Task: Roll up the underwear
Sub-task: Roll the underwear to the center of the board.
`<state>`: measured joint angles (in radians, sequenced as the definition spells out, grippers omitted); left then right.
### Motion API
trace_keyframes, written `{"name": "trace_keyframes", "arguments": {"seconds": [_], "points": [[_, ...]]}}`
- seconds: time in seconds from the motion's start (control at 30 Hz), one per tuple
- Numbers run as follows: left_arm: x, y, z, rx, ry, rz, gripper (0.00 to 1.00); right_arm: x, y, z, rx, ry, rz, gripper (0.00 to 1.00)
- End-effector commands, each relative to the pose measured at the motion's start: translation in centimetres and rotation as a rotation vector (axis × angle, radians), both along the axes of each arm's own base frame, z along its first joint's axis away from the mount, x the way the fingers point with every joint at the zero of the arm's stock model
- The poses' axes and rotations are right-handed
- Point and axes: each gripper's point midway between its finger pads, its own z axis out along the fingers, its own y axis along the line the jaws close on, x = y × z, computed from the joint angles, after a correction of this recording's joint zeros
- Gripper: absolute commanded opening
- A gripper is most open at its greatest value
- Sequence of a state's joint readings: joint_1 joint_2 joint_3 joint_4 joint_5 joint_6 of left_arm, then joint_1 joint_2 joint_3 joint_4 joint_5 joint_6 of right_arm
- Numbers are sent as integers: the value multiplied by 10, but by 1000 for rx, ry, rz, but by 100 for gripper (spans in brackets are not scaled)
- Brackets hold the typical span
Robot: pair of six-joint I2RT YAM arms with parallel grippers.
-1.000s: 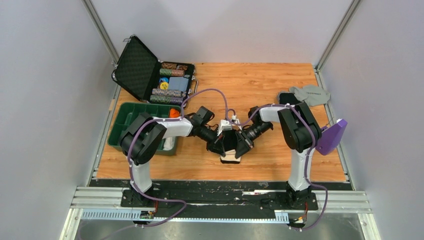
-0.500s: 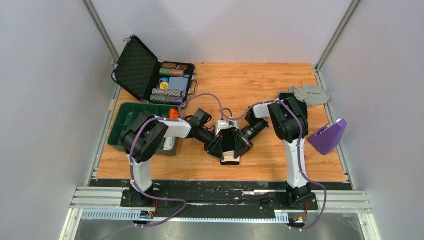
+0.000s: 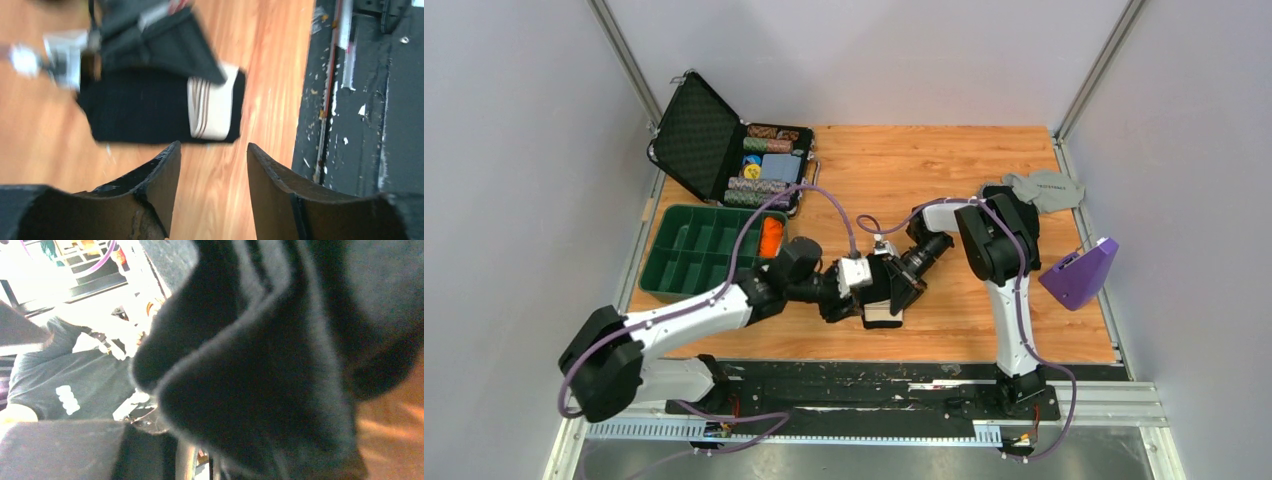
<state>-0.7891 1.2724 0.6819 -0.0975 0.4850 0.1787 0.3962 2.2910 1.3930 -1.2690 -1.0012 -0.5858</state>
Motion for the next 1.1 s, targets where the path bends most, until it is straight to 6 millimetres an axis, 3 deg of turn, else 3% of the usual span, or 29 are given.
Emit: {"name": "trace_keyframes", "arguments": {"seconds": [0.0, 0.1, 0.2, 0.23, 0.4, 0.73, 1.07], "points": [[-16, -29, 25, -40, -444, -253, 60, 1, -27, -69, -268, -38, 71, 0], [-21, -42, 19, -65, -614, -353, 65, 1, -24, -68, -259, -21, 54, 0], [-22, -49, -6, -4, -717, -450, 65, -1, -23, -67, -259, -4, 48, 0], [-19, -51, -6, -5, -741, -445, 65, -3, -23, -67, -258, -1, 47, 0], [-27, -51, -24, 37, -753, -473, 62, -6, -25, -65, -257, 0, 46, 0], [-23, -49, -45, 128, -729, -505, 56, 0, -16, -63, -232, 16, 17, 0], [-7, -49, -71, 248, -789, -561, 48, -3, -12, -62, -211, 61, 13, 0]]}}
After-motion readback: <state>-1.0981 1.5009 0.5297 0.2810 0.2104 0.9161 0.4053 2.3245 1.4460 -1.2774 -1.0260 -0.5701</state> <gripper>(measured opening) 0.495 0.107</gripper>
